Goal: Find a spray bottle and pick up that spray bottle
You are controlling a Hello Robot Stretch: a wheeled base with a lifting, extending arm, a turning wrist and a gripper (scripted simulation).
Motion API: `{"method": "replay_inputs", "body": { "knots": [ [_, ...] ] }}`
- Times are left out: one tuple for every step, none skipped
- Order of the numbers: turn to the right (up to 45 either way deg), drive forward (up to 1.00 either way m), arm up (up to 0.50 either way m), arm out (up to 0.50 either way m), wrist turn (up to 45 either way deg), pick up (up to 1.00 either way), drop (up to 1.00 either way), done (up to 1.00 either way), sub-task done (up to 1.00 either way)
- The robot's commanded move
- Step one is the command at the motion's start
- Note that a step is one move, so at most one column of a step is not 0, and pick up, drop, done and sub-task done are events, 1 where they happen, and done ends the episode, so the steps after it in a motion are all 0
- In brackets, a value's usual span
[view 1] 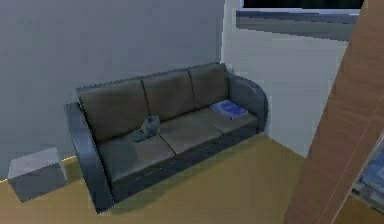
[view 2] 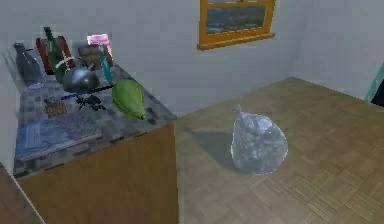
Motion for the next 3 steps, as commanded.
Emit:
{"method": "replay_inputs", "body": {
  "knots": [
    [-18.0, 0.00, 0.00, 0.00, 0.0, 0.00, 0.00, 0.00, 0.00],
    [45.0, 0.00, 0.00, 0.00, 0.0, 0.00, 0.00, 0.00, 0.00],
    [45.0, 0.00, 0.00, 0.00, 0.0, 0.00, 0.00, 0.00, 0.00]
  ]
}}
